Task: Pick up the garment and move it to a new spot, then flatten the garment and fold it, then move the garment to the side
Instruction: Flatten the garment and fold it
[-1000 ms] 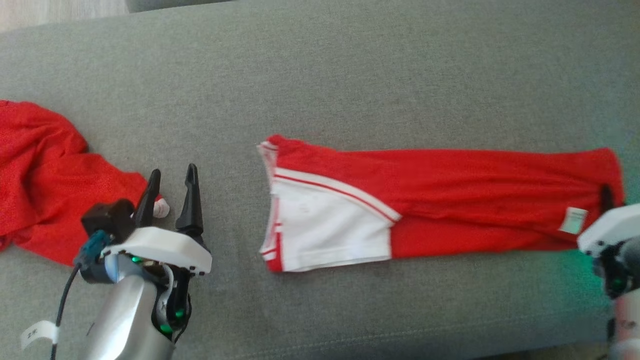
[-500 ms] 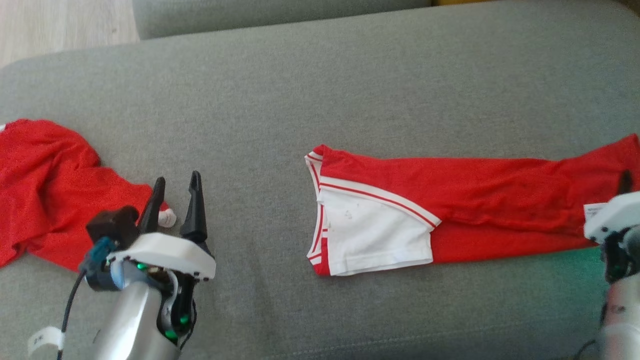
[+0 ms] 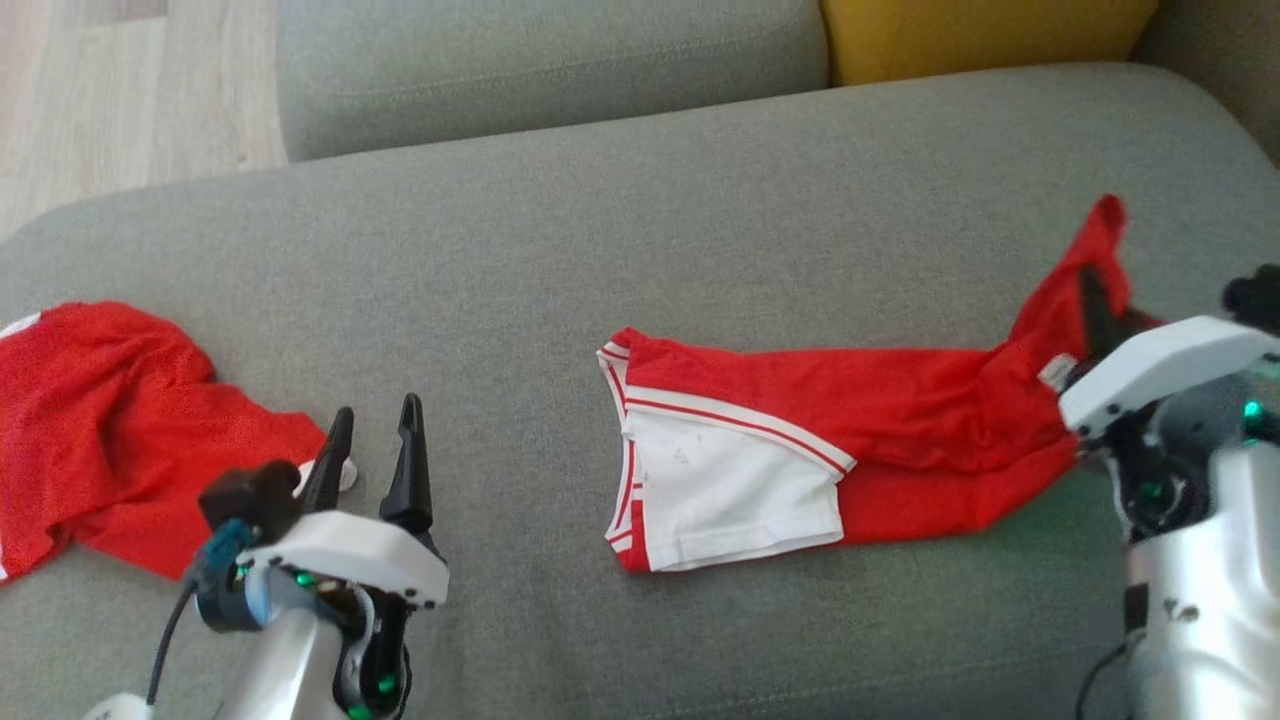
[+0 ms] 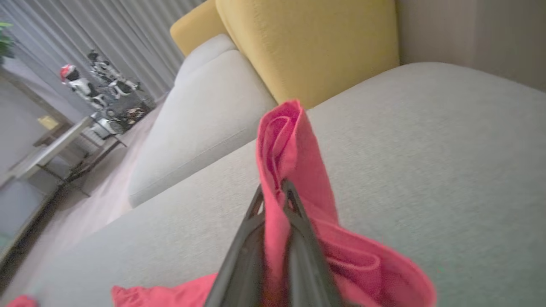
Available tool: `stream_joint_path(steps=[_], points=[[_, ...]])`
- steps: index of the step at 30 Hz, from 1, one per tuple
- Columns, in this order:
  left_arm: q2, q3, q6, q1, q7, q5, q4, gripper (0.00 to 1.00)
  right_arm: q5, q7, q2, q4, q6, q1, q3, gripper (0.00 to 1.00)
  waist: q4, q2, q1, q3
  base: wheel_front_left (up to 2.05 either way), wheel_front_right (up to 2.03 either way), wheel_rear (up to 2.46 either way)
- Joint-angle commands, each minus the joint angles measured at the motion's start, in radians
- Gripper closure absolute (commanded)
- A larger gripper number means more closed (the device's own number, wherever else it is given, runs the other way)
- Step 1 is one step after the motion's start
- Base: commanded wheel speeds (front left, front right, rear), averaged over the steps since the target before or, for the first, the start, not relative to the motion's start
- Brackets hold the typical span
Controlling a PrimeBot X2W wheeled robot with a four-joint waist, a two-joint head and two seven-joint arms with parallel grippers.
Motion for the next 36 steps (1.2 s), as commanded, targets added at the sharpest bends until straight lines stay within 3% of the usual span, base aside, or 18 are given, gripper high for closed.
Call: stream_joint_path(steps=[1,6,10,11,19,30,31,32,33,36], points=[[0.002,0.045,-0.008,-0.009,-0.012,0.010,-0.024,0.00,0.073,0.014,0.000,-0.062,-0.001,-0.001,0.075,1.00,0.002,0.0000,0.0000,-0.011,0.00,0.00,0.00],[-0.004,0.050,-0.013,0.001,-0.012,0.014,-0.023,0.00,0.266,-0.006,0.000,-0.090,-0.001,0.047,0.228,1.00,0.010,0.0000,0.0000,-0.019,0.00,0.00,0.00],[-0.007,0.050,-0.017,0.004,-0.012,0.018,-0.022,0.00,0.340,-0.064,0.000,-0.074,-0.001,0.059,0.333,1.00,0.018,0.0000,0.0000,-0.019,0.00,0.00,0.00],[-0.010,0.045,-0.020,0.003,-0.012,0.020,-0.018,0.00,0.395,-0.106,0.000,-0.047,-0.001,0.061,0.402,1.00,0.027,0.0000,0.0000,-0.018,0.00,0.00,0.00],[-0.019,0.028,-0.030,-0.009,-0.012,0.023,-0.005,0.00,0.574,-0.255,0.000,0.065,-0.001,0.030,0.643,1.00,0.076,0.0000,0.0000,0.005,0.00,0.00,0.00],[-0.026,0.001,-0.038,-0.040,-0.012,0.016,0.017,0.00,0.735,-0.451,0.000,0.275,-0.001,-0.087,0.896,1.00,0.150,0.0000,0.0000,0.055,0.00,0.00,0.00],[-0.027,-0.001,-0.039,-0.042,-0.012,0.016,0.020,0.00,0.751,-0.460,0.000,0.291,-0.001,-0.095,0.919,0.92,0.155,0.0000,0.0000,0.058,0.00,0.00,0.00],[-0.027,-0.003,-0.039,-0.044,-0.012,0.015,0.023,0.00,0.765,-0.468,0.000,0.303,-0.001,-0.102,0.946,0.21,0.159,0.0000,0.0000,0.060,0.00,0.00,0.00],[-0.027,-0.004,-0.039,-0.045,-0.012,0.014,0.025,0.00,0.784,-0.472,0.000,0.314,-0.001,-0.107,0.972,0.00,0.162,0.0000,0.0000,0.061,0.00,0.00,0.00],[-0.028,-0.001,-0.039,-0.045,-0.012,0.011,0.031,0.00,0.843,-0.480,0.000,0.321,-0.001,-0.117,1.057,0.00,0.168,0.0000,0.0000,0.061,0.00,0.00,0.00]])
